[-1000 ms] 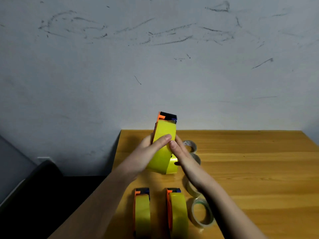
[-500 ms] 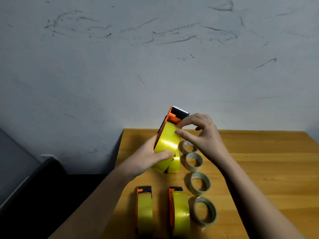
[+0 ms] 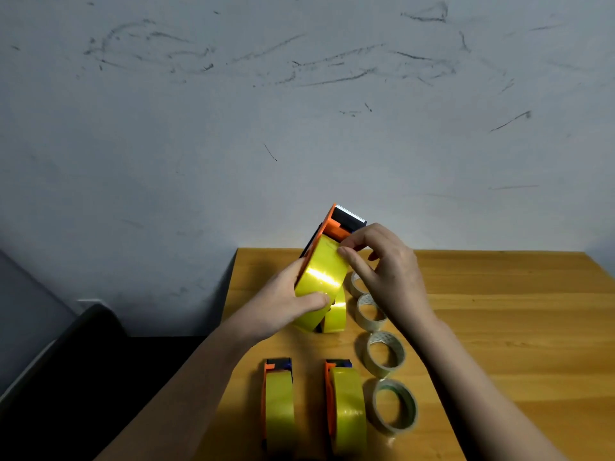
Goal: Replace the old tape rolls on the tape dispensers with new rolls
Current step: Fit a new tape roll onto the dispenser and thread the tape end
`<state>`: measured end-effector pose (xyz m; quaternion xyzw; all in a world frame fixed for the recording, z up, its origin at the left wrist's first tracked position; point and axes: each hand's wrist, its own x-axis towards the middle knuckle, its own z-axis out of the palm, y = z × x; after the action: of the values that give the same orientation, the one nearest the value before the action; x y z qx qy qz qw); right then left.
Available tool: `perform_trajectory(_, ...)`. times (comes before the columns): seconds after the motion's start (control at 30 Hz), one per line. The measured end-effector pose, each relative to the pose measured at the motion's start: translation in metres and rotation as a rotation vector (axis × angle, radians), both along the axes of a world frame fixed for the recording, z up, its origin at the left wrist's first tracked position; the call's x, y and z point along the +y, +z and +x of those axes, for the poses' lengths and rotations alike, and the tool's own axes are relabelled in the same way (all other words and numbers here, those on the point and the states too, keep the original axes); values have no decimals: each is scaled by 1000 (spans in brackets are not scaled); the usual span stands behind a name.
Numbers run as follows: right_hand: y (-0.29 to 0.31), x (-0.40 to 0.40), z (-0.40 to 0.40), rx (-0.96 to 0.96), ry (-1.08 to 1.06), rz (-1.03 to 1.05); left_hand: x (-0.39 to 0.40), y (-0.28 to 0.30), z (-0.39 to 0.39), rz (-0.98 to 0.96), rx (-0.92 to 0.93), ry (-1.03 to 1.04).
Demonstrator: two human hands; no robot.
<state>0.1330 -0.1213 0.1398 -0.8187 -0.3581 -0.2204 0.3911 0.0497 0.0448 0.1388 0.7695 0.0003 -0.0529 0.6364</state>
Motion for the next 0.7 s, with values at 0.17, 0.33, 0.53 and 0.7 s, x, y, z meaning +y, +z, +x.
perform_trajectory(0.17,-3,4,-5,-3,-107,13,1,2,-1,40,1,-5)
perform_trajectory(0.33,9,6,-9,299,-1,169,-3,1,0,185,-33,49)
perform_trajectory(0.53,11,8,-9,397,30,261,-6,3,-1,400,-80,104)
perform_trajectory(0.7,8,10,-8,232,-14,215,-8,8,-2,439,-56,102)
